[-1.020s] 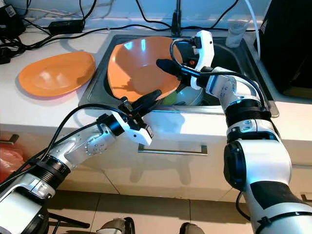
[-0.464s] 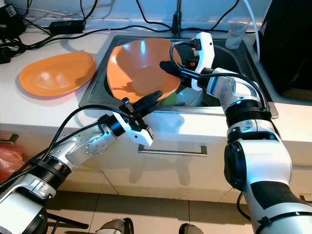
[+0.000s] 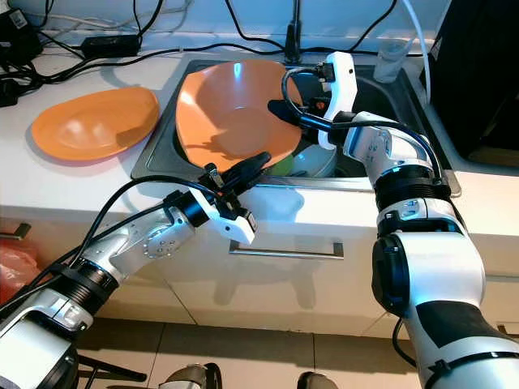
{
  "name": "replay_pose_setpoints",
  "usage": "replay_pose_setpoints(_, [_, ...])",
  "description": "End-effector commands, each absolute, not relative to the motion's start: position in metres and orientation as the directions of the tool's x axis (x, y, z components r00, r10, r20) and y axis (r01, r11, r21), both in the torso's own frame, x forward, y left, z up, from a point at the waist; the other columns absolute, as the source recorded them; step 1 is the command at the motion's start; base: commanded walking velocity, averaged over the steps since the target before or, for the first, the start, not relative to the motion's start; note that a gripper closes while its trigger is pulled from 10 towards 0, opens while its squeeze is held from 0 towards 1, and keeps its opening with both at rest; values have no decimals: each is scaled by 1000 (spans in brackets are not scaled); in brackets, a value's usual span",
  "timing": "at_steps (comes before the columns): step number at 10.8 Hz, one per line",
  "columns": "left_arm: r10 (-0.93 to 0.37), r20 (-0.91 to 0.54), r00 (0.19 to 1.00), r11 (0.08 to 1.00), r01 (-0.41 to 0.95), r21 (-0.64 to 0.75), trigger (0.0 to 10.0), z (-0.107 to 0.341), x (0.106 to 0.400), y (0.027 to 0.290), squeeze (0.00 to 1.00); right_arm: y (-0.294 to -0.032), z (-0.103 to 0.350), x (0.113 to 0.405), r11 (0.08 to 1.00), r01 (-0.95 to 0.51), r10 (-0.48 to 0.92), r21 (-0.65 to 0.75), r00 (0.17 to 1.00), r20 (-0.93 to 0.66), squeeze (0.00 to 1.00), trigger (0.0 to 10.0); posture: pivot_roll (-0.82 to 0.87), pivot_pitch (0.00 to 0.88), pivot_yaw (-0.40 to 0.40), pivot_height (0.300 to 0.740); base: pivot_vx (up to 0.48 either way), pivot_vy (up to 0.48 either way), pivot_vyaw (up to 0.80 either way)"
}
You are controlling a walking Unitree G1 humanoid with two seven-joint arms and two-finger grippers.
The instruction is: Kitchen organization
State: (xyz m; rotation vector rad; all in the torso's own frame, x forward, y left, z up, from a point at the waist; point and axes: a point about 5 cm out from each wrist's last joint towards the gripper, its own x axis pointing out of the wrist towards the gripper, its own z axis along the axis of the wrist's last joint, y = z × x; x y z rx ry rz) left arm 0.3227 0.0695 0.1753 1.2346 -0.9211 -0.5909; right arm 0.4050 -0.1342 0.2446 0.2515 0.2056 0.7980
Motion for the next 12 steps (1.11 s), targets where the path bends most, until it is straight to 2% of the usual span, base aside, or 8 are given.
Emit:
replay_pose_setpoints(1, [-857,364,364,345,-118,931,0,193,305,44,0,-119,209,398,645,-675,759,359,618,-204,0,0,21,115,32,740,0,0,0])
replay_pose_setpoints(4, [-854,379,357,355,-135,925,0,196,305,43,0,-120,208,398,644,-675,760,360,617,-205,0,0,21,112,34,740,0,0,0])
replay_pose_setpoints(5, [-854,385,350,359,-140,923,1569,198,305,43,0,-120,208,398,644,-674,760,363,617,-203,0,0,26,110,34,740,0,0,0])
replay_pose_setpoints(6, [-856,382,350,355,-140,924,2941,198,305,42,0,-118,205,397,637,-678,766,368,610,-202,0,3137,29,109,35,740,0,0,0])
replay_pose_setpoints(7, [-853,379,358,354,-135,925,9373,197,305,43,173,-117,204,397,639,-674,765,372,610,-208,0,10000,28,110,35,740,0,0,0])
replay_pose_setpoints(8, [-850,381,364,358,-131,924,10000,196,306,44,1000,-117,203,396,630,-681,772,374,602,-205,0,10000,28,110,35,740,0,0,0])
replay_pose_setpoints(12, [-851,381,361,364,-115,924,10000,196,305,43,1000,-118,200,395,627,-679,773,382,600,-204,0,10000,27,110,37,740,0,0,0])
